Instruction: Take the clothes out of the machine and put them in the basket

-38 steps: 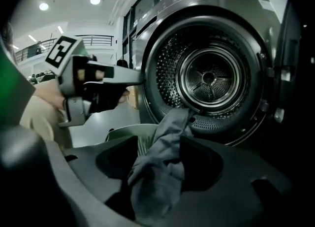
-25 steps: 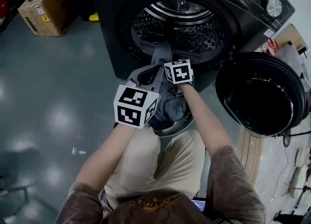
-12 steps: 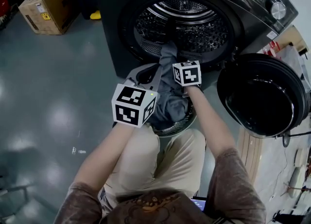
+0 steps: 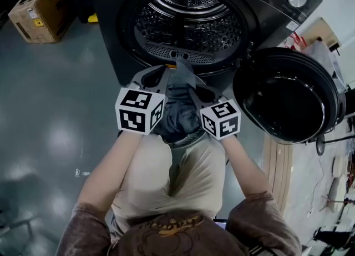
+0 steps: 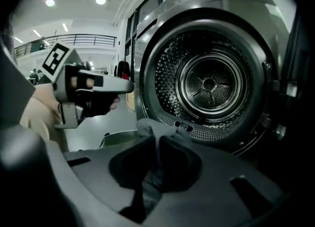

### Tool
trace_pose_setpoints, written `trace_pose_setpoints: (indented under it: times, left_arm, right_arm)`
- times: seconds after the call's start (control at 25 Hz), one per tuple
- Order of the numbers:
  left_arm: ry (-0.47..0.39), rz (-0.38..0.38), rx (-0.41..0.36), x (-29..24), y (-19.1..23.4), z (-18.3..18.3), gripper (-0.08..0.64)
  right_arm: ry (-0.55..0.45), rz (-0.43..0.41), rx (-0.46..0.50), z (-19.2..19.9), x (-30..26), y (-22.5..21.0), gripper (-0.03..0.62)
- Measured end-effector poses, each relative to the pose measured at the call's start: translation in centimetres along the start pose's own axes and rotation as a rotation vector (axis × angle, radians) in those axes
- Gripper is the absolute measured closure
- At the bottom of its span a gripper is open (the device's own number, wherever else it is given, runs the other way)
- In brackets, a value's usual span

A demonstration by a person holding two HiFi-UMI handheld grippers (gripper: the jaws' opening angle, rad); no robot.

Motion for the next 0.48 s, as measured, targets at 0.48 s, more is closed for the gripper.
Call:
trace_pose_setpoints:
  times: [0.48]
  left_arm:
    - [0.01, -0.01, 0.007, -0.2, -0.4, 0.3, 0.554]
  right_arm:
    - [0.047, 0.002, -0.077, 4.0, 2.1, 2.0, 0.393]
Point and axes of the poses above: the fingertips, and each gripper's own axes: x backward along the fingers, y to its left, z out of its underside, the point moved 2 cm from there along x, backward along the fingers, and after that the axes turned 2 degrees about -x, right-handed, at the moved point
